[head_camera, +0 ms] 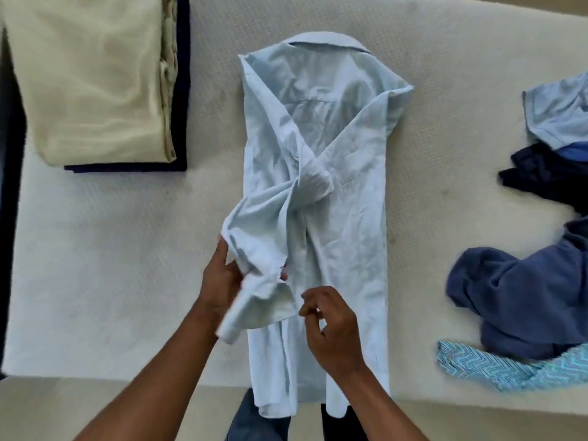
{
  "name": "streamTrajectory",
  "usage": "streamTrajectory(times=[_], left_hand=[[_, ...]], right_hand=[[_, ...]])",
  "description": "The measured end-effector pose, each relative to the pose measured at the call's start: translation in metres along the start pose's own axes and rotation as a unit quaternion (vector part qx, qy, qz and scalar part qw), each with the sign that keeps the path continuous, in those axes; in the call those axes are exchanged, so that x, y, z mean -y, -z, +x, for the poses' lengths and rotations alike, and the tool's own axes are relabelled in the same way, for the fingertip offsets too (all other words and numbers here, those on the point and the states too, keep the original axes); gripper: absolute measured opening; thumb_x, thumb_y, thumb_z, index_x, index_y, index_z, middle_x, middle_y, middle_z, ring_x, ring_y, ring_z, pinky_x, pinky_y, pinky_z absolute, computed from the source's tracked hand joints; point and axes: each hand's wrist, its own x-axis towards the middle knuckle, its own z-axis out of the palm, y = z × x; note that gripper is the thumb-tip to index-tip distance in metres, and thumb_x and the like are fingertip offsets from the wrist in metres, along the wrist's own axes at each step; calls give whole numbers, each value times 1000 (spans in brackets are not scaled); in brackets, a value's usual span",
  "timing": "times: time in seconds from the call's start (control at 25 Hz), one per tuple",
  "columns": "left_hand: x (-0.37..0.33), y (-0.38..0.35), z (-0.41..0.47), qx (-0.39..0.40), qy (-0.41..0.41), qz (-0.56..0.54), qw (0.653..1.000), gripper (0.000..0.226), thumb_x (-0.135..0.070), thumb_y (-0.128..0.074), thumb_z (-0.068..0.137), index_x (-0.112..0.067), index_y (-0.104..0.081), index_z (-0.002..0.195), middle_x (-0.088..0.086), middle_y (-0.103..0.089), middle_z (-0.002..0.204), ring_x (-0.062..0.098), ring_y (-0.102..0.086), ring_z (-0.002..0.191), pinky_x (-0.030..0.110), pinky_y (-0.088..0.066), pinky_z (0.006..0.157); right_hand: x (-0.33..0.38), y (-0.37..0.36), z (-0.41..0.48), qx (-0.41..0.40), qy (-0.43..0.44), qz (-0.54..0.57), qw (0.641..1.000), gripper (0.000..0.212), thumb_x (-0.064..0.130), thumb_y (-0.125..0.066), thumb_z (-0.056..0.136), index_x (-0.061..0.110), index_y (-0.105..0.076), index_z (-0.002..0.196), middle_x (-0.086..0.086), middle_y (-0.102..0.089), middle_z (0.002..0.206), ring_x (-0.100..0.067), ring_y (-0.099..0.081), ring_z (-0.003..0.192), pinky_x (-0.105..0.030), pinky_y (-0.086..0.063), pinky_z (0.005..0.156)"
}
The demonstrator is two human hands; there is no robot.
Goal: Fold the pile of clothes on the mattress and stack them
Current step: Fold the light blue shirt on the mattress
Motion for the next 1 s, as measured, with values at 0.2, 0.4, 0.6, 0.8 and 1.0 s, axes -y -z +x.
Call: streamTrajectory(times=[0.2, 0.4, 0.6, 0.8, 1.0], left_hand=[[30, 24, -28, 23, -56, 244, 968, 47, -27, -81, 86, -16, -69, 130, 5, -75, 122, 32, -68, 120, 51, -54, 103], [34, 14, -71, 125, 80, 87, 985, 44, -7, -64, 77, -2, -75, 118, 20, -71, 123, 34, -70, 106, 41, -57, 89], [85, 31, -70, 90, 230, 249, 937, 28, -27, -61, 98, -1, -67, 101, 22, -71, 92, 34, -71, 79, 53, -59, 85], [108, 47, -76, 60, 145, 317, 936, 40, -53, -64, 96, -16, -65, 112, 6, -72, 107, 17, -73, 94, 40, -58, 98], [107, 51, -82, 55, 49, 132, 989, 60, -61, -44, 102, -16, -66, 136, 11, -71, 131, 29, -65, 126, 44, -48, 107]], right_hand=[[6, -3, 31, 20, -296, 150, 943, 13, 37, -66, 99, 25, -70, 104, 7, -76, 96, -13, -73, 90, -36, -60, 80], [22, 12, 48, 153, -434, 407, 789, 71, 74, -37, 99, 20, -66, 134, -7, -73, 129, -25, -68, 120, -47, -52, 105], [23, 10, 24, 188, -437, 379, 793, 57, 59, -61, 96, 8, -72, 119, -15, -75, 106, -30, -72, 96, -41, -59, 81], [31, -2, 5, 62, -224, 92, 968, 22, 20, -80, 84, 9, -68, 99, -2, -74, 89, -19, -70, 79, -31, -54, 66], [29, -11, -19, 130, -252, 19, 959, 43, 60, -77, 79, 25, -62, 99, 9, -67, 76, -9, -65, 69, -33, -58, 70]])
